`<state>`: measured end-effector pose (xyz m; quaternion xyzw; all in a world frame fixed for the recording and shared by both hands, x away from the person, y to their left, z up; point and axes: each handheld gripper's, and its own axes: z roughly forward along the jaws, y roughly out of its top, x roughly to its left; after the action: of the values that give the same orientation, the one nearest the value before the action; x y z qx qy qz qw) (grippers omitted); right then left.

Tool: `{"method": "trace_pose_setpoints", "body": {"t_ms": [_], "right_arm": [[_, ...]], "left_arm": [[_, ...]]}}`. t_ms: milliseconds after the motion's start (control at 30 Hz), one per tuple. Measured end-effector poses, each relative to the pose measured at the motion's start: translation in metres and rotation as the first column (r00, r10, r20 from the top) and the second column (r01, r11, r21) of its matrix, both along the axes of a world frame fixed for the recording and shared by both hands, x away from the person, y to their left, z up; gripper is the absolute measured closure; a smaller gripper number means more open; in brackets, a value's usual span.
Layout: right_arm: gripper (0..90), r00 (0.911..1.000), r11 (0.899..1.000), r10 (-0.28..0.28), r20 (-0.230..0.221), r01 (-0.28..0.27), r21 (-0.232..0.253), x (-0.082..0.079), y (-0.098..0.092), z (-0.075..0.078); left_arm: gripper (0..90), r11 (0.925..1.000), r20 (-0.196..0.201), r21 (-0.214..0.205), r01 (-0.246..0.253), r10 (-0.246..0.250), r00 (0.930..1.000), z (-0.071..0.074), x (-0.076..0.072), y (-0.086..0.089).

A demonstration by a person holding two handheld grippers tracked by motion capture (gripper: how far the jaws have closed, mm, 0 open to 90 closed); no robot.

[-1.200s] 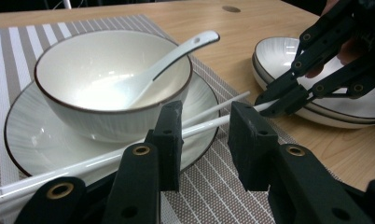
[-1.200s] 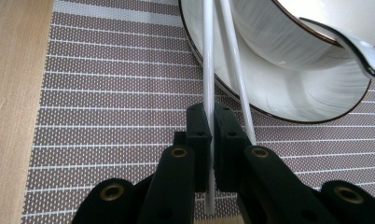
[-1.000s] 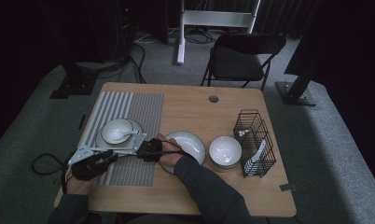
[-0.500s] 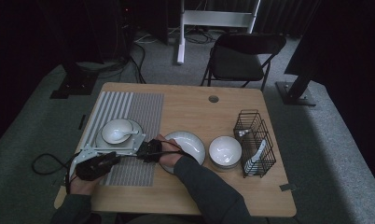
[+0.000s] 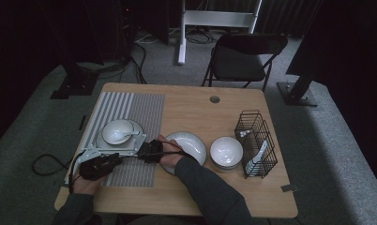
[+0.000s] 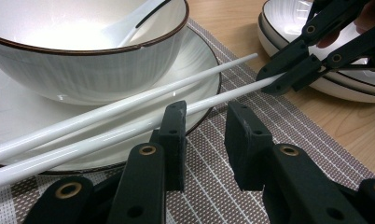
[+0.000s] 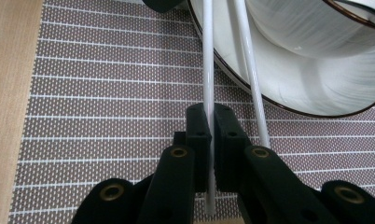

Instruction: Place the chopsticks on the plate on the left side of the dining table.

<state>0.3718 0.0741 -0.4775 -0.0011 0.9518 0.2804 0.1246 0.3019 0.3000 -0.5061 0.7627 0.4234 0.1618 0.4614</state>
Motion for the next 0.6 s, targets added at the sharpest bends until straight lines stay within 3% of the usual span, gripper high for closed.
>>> {"method": "trace_pose_setpoints", "body": {"t_ms": [600], "right_arm": [[85.1,1.0,1.0,-0.009,0.001,0.009,0.002,0.0024,0.0011,-0.0023]], "left_arm": [[70.1,1.0,-0.002,0.005,-0.008,0.008,1.0,0.0016,0.0048,-0.0044]]}}
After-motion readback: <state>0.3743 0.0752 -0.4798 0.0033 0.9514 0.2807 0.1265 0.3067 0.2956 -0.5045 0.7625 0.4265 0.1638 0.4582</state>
